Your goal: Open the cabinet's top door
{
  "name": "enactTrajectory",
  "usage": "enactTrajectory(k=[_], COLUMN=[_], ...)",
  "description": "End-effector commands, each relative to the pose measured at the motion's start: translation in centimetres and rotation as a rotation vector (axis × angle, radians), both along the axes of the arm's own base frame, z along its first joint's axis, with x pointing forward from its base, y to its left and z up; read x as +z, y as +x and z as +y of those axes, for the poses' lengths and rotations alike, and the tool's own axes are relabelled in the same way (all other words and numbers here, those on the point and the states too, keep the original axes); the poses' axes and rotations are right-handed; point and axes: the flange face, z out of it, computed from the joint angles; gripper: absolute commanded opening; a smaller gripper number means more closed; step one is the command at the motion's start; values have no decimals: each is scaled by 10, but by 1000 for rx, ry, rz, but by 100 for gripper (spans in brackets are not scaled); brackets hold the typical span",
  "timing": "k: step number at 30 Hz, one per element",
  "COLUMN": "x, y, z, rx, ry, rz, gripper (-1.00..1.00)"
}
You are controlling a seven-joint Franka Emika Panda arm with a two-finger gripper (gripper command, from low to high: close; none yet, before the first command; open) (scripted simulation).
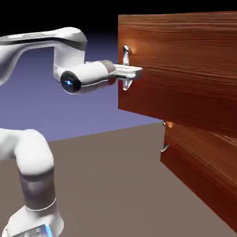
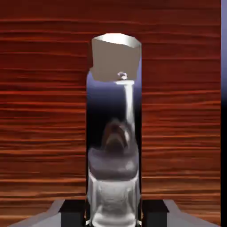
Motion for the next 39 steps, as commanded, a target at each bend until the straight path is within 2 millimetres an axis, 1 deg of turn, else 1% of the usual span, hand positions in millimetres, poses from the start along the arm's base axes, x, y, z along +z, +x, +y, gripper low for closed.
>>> enactTrajectory(k=[1,9,19,24,29,34,39], x=[0,0,0,0,0,0,0], y=[-4,-41,-85,-104,-119,-127,-129], z=[-5,-53,-134,-183,-242,-297,-345], rx=[14,130,306,409,526,632,725], ry=[4,4,4,4,4,4,4], rz=[1,1,2,2,2,2,2], gripper=[-100,-100,-100,-100,-100,-100,-100])
